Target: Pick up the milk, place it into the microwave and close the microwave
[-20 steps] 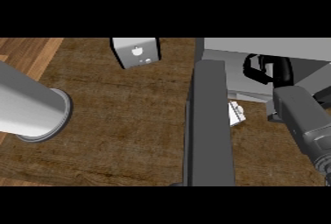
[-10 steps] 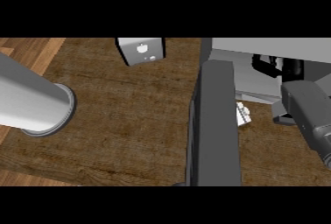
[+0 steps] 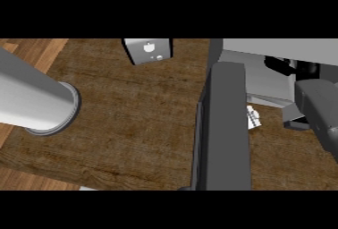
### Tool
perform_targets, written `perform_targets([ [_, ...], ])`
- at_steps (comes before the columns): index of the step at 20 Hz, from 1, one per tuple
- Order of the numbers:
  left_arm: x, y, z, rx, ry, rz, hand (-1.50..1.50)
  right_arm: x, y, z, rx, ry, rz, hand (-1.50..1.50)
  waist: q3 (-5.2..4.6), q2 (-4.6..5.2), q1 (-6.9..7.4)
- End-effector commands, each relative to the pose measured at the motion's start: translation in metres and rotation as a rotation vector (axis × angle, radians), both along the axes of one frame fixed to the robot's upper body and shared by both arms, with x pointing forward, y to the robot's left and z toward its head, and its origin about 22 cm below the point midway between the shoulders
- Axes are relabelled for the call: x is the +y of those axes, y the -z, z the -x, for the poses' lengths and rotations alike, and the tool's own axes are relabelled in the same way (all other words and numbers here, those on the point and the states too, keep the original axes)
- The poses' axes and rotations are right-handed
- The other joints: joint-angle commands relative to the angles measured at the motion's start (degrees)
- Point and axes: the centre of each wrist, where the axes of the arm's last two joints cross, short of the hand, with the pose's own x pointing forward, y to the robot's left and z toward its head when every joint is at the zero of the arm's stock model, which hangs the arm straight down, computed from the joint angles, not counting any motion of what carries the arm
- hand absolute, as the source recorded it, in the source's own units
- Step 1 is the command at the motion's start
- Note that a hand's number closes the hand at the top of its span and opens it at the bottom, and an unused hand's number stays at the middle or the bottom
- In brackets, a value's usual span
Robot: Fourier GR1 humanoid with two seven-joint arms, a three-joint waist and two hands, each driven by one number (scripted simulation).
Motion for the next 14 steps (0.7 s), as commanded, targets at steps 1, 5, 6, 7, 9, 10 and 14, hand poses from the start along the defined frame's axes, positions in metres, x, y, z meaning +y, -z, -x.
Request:
perform_targets([
  [1,0.001,-0.004,-0.004,-0.010,0.000,-0.019,-1.50,-0.007,-0.012,-0.003,-0.007,0.018,-0.010,1.50,0.00,0.11,0.44],
  [5,0.003,-0.004,-0.006,0.010,-0.002,-0.052,-1.50,-0.008,-0.004,0.001,-0.001,0.011,-0.004,1.50,0.03,0.38,0.54],
  [6,0.003,-0.006,-0.007,-0.007,-0.005,-0.053,-1.50,-0.010,-0.005,0.001,-0.005,0.010,0.002,1.50,0.10,0.67,0.85],
  [7,0.005,-0.006,-0.005,-0.002,-0.010,-0.059,-1.50,-0.011,-0.005,0.001,-0.002,0.023,-0.006,1.50,0.05,0.39,1.12],
  [9,0.004,-0.005,-0.007,0.010,-0.005,-0.065,-1.50,-0.010,-0.007,0.000,0.000,0.023,0.001,1.50,0.01,0.28,1.04],
  [10,0.002,-0.004,-0.010,0.003,0.004,-0.056,-1.50,-0.010,-0.014,-0.003,-0.018,0.023,-0.009,1.50,0.03,0.56,0.88],
  [14,0.003,0.000,-0.010,0.025,-0.007,-0.060,-1.50,0.010,-0.015,-0.010,-0.058,-0.026,-0.077,-1.50,0.12,-0.04,0.81],
])
